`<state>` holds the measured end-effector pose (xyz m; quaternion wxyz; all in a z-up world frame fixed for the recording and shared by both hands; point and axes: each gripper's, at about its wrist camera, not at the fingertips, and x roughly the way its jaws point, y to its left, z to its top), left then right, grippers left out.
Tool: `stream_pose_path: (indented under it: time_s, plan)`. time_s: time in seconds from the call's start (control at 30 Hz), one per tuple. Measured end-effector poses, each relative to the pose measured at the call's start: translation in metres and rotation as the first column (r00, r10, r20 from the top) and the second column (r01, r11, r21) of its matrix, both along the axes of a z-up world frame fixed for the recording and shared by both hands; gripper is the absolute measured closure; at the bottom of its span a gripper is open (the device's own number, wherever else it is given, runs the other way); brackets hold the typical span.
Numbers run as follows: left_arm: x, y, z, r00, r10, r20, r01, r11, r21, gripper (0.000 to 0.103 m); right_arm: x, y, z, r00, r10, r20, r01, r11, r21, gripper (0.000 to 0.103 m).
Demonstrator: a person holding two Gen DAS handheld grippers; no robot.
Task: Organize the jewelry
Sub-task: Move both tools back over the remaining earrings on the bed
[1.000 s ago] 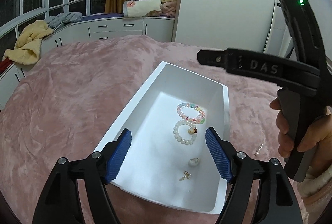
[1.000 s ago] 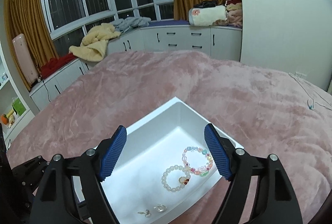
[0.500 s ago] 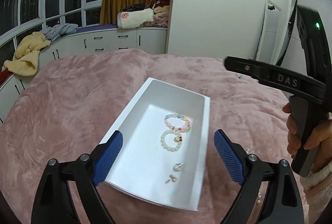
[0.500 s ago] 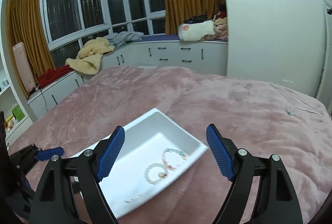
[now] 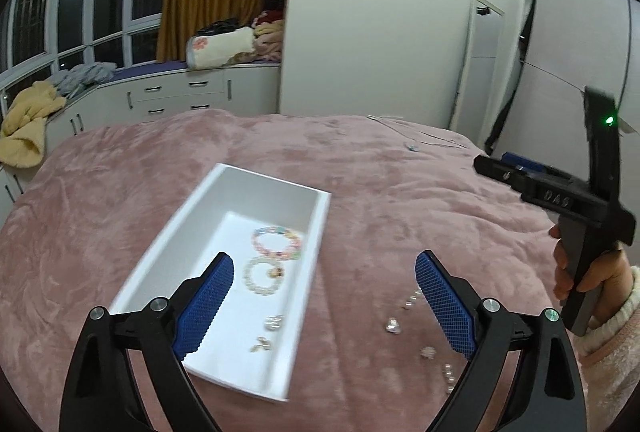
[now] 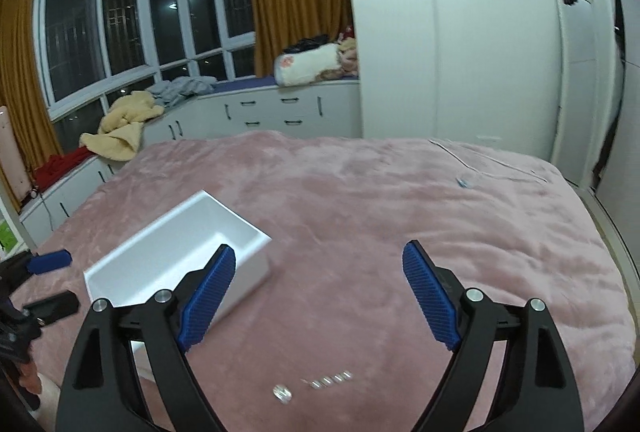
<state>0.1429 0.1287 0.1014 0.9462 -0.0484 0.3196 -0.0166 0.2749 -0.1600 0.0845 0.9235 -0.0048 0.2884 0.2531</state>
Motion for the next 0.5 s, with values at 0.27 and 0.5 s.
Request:
stream_pose_path:
  time_s: [0.27, 0.5]
  plan:
    - [0.006, -0.062, -0.033, 0.990, -0.135, -0.039, 0.136, 0.990, 0.031, 0.009, -0.008, -0.033, -0.044, 0.999, -0.010, -0.043, 0.006, 0.997, -0.073, 0.018]
    - [0.020, -0.087, -0.081, 0.974, -0.192, -0.120, 0.198, 0.979, 0.048, 0.010, -0.010, -0.035, -0.087, 0.997, 0.052, -0.061, -0.060, 0.989, -0.138, 0.021]
